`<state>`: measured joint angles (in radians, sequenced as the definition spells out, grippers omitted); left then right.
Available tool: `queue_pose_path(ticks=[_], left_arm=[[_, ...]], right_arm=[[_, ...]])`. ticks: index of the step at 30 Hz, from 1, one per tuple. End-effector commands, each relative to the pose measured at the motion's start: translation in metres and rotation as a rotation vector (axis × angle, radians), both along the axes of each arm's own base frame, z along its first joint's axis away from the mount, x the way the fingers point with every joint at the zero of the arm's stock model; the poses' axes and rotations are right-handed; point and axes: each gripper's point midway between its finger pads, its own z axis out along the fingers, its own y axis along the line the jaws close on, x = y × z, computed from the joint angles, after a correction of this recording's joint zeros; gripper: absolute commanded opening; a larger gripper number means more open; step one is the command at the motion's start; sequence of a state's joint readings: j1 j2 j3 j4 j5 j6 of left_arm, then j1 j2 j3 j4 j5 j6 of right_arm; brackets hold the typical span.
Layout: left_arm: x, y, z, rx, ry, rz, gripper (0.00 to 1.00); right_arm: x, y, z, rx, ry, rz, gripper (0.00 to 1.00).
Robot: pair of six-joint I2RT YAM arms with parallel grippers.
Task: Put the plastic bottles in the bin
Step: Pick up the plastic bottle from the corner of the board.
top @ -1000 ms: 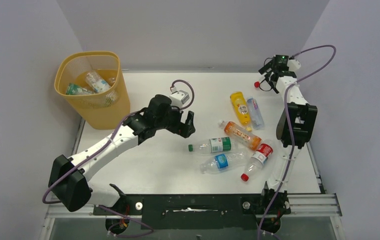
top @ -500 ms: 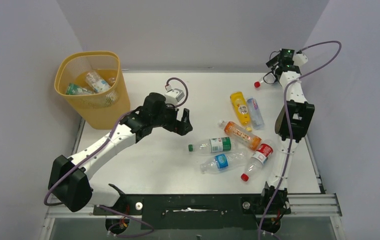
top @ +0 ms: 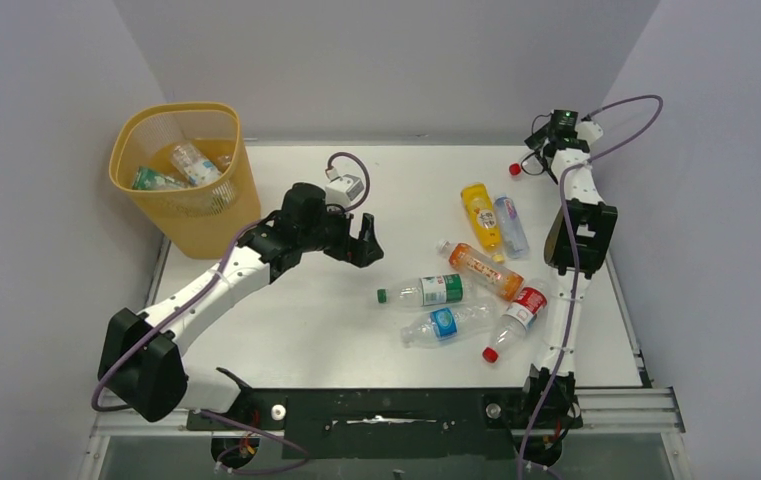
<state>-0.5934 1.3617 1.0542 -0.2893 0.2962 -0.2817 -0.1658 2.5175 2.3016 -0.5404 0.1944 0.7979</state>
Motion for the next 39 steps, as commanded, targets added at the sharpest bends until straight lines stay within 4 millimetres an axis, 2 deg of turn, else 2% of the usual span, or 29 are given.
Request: queue_pose_path(ticks=[1, 11, 18, 24, 30, 33, 39], left_arm=[[0.010, -0.006, 0.012, -0.057, -0.038, -0.015, 0.95], [0.013, -0.008, 0.008, -0.077, -0.016, -0.024, 0.93], [0.014, -0.012, 0.015, -0.117, -0.015, -0.034, 0.91], [0.012, -0.011, 0.013, -0.121, -0.006, -0.035, 0.91], [0.013, -0.011, 0.016, -0.126, -0.013, -0.037, 0.90], [0.012, -0.011, 0.016, -0.129, -0.013, -0.036, 0.90], [0.011, -0.010, 0.020, -0.135, -0.020, -0.035, 0.89]], right_arm=[[0.017, -0.002, 0.036, -0.016, -0.102, 0.001, 0.98], [0.027, 0.004, 0.013, 0.015, -0.100, 0.017, 0.98], [0.033, 0.006, -0.002, 0.034, -0.103, 0.022, 0.98], [0.033, 0.011, -0.012, 0.042, -0.087, 0.031, 0.99], [0.024, 0.020, -0.020, 0.029, -0.057, 0.047, 0.84], [0.017, 0.024, -0.019, 0.006, -0.040, 0.057, 0.66], [0.002, 0.031, -0.016, -0.028, -0.008, 0.078, 0.49]])
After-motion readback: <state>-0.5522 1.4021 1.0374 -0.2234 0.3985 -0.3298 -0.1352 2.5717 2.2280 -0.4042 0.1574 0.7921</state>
